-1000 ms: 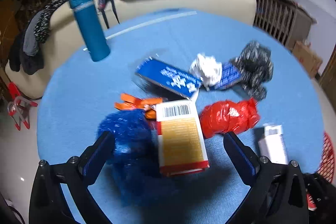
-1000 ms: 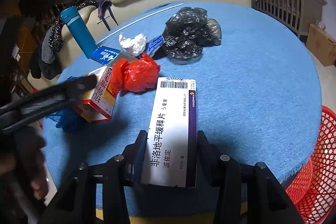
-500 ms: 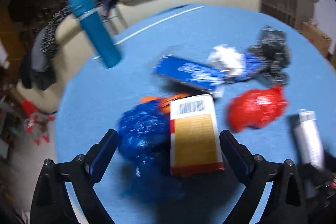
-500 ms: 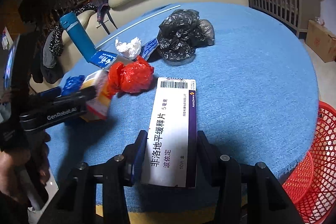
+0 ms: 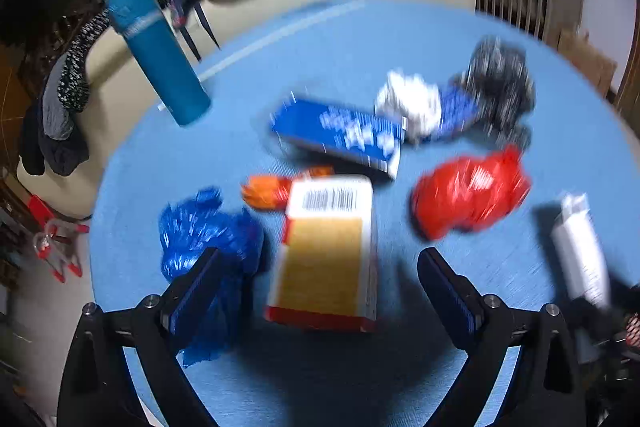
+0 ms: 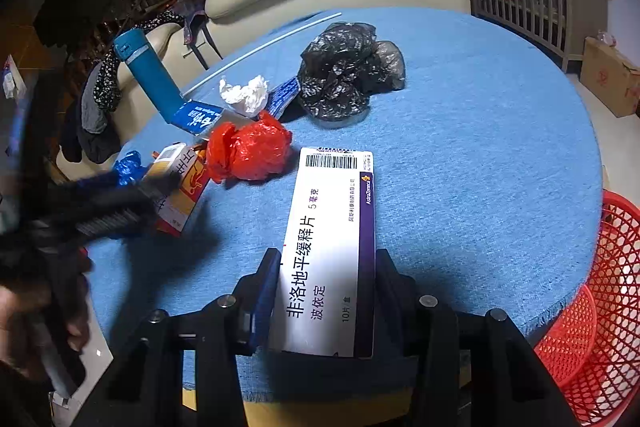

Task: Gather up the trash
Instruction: 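Grasp the red-and-white box with the left tool while the right tool holds the medicine box, then carry both boxes to the red basket and open both tools over it, then return both tools to the table toward the plastic bags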

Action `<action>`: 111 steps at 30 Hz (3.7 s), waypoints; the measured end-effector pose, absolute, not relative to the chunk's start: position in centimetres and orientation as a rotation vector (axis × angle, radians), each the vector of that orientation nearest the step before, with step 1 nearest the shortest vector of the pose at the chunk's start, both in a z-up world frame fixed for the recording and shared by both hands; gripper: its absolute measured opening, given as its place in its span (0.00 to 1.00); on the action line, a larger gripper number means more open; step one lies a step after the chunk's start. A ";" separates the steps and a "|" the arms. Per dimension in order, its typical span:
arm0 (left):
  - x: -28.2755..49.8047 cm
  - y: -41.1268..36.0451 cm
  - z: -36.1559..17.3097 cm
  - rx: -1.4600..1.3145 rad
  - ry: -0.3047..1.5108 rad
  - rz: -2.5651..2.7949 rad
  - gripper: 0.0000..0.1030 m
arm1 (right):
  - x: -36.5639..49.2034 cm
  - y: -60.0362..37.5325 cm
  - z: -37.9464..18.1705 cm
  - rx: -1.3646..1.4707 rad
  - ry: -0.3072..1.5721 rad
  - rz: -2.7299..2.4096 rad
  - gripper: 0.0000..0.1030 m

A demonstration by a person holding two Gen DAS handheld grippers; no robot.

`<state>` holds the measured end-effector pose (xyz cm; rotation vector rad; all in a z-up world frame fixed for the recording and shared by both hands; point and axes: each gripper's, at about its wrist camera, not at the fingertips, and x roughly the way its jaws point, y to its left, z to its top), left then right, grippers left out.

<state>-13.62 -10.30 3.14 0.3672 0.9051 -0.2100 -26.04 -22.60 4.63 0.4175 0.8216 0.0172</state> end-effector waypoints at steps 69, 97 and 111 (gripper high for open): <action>-32.0 -39.8 1.3 0.591 0.922 -0.986 0.77 | -46.7 -47.7 2.5 0.768 0.647 -0.648 0.61; -19.3 -10.9 7.4 0.128 0.787 -0.389 0.79 | -33.5 -32.6 4.4 0.474 0.842 -0.303 0.72; -10.3 -2.7 1.6 0.020 0.951 -0.217 0.50 | -28.8 -25.3 6.2 0.302 0.883 -0.195 0.72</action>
